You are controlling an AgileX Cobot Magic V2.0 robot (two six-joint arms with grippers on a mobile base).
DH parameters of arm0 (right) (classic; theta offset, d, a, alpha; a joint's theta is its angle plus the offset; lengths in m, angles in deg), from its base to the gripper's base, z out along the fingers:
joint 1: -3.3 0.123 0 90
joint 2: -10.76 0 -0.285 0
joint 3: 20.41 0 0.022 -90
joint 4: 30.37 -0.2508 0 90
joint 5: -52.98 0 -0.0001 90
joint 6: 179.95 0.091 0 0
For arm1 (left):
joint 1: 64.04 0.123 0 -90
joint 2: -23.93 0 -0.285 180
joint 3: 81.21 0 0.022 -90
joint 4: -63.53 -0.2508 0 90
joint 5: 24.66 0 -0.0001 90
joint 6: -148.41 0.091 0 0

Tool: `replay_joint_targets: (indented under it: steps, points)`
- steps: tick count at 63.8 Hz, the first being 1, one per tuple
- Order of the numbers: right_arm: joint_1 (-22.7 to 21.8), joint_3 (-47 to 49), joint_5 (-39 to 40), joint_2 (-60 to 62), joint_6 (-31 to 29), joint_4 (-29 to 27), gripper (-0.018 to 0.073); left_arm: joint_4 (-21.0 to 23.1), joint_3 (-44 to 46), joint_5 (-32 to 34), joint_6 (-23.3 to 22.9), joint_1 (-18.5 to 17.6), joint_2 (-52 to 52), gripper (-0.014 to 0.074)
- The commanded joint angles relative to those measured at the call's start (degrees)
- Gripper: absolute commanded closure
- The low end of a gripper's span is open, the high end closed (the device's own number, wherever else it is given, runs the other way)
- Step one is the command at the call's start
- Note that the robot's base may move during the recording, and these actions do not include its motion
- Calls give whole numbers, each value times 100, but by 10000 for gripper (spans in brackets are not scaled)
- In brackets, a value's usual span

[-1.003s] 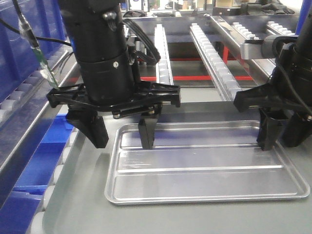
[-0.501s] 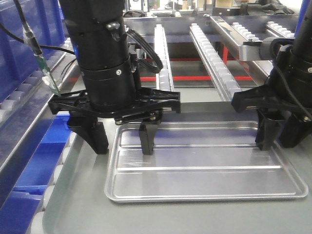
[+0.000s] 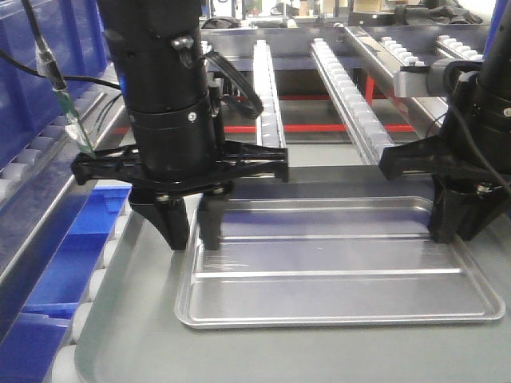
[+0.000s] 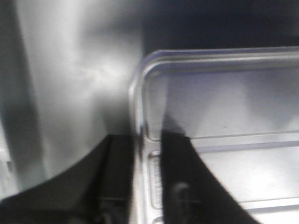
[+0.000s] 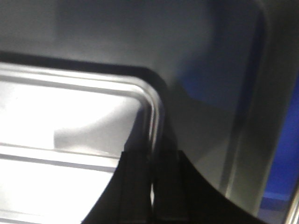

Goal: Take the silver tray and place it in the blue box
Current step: 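Close both grippers on the tray's raised rim at its corners, then lift the silver tray with both grippers off the shelf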

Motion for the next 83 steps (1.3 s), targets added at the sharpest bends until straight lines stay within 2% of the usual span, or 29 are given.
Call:
replay_joint_targets:
  steps: [1, 10, 18, 28, 40, 57, 83]
  points:
    - [-24, 63, 61, 43, -51, 93, 504, -74, 126, 218, -42, -18, -170, 585]
    - [-24, 63, 8, 43, 8, 93, 503, -211, 126, 166, -18, -18, -170, 585]
    - [-24, 76, -90, 43, 70, 93, 503, -431, 137, 26, 201, -18, -170, 587]
    - [-24, 76, -142, 43, 117, 87, 503, -419, 137, 37, 593, -18, -170, 587]
    - [-24, 76, -204, 48, 186, 87, 503, -430, 137, 94, 782, -18, -170, 587]
    - [-24, 81, -343, 322, 197, 87, 503, -409, 137, 31, 778, -18, -254, 587]
    - [-24, 81, -723, 1462, 197, 87, 503, -550, 137, -365, 778, -18, -1177, 587]
